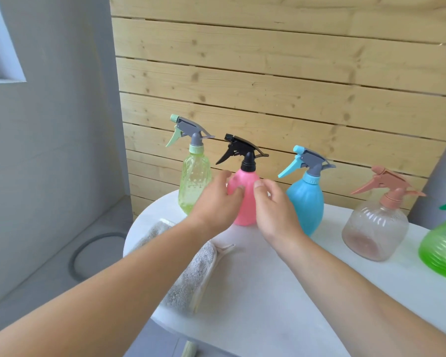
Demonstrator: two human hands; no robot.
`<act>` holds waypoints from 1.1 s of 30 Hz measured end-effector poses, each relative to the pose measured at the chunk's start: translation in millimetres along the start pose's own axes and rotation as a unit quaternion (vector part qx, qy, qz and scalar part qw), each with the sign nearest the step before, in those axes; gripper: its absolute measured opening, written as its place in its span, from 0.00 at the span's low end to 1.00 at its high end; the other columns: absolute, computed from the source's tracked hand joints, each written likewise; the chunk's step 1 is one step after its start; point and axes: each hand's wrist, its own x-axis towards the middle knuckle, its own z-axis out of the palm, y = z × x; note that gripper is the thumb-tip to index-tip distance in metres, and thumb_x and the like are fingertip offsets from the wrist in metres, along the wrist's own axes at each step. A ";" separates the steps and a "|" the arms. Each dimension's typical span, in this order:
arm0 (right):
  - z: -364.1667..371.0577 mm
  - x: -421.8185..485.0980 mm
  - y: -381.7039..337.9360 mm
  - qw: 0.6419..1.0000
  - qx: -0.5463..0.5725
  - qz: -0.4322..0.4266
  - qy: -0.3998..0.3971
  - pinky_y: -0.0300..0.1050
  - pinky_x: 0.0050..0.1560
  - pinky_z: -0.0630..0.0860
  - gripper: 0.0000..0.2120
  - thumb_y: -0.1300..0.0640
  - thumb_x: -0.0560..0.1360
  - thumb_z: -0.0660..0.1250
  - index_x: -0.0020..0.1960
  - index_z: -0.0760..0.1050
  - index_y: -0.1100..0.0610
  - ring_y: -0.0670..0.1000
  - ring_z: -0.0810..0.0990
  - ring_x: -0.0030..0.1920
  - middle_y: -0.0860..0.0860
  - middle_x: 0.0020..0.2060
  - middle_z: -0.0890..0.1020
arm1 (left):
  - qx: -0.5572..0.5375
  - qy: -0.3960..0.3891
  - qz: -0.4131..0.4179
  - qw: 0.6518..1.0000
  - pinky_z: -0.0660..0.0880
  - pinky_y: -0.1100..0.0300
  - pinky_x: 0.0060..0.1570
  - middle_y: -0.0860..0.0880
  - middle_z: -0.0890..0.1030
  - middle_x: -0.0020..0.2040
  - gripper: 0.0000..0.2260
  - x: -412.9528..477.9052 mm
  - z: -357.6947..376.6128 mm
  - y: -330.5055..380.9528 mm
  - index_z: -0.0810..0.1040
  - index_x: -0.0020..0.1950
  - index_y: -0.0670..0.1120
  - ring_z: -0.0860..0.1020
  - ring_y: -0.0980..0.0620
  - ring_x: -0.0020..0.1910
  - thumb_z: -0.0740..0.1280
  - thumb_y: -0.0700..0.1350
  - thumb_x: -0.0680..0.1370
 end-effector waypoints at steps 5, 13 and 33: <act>0.8 -3.3 -2.8 0.998 0.055 0.011 -0.042 0.41 0.53 0.67 0.18 0.47 0.84 0.51 0.68 0.72 0.49 0.47 0.75 0.57 0.45 0.56 0.77 | 0.036 -0.034 -0.014 0.999 0.74 0.54 0.48 0.47 0.79 0.60 0.20 4.8 10.1 -8.9 0.67 0.73 0.45 0.77 0.48 0.51 0.64 0.47 0.82; -31.0 -40.6 -19.0 0.996 0.071 -0.008 -0.058 0.45 0.54 0.74 0.16 0.44 0.83 0.52 0.53 0.77 0.47 0.46 0.78 0.48 0.42 0.44 0.80 | 0.018 0.056 0.034 0.998 0.77 0.52 0.57 0.49 0.72 0.63 0.26 -46.9 5.5 1.3 0.67 0.73 0.53 0.76 0.53 0.55 0.71 0.50 0.76; -207.3 -226.0 -32.2 0.946 0.321 0.053 -0.012 0.51 0.52 0.79 0.06 0.61 0.71 0.75 0.47 0.80 0.56 0.51 0.83 0.42 0.53 0.40 0.84 | 0.019 -0.050 0.118 0.992 0.72 0.65 0.52 0.60 0.62 0.55 0.34 -288.4 39.7 129.0 0.61 0.64 0.62 0.70 0.51 0.60 0.80 0.54 0.67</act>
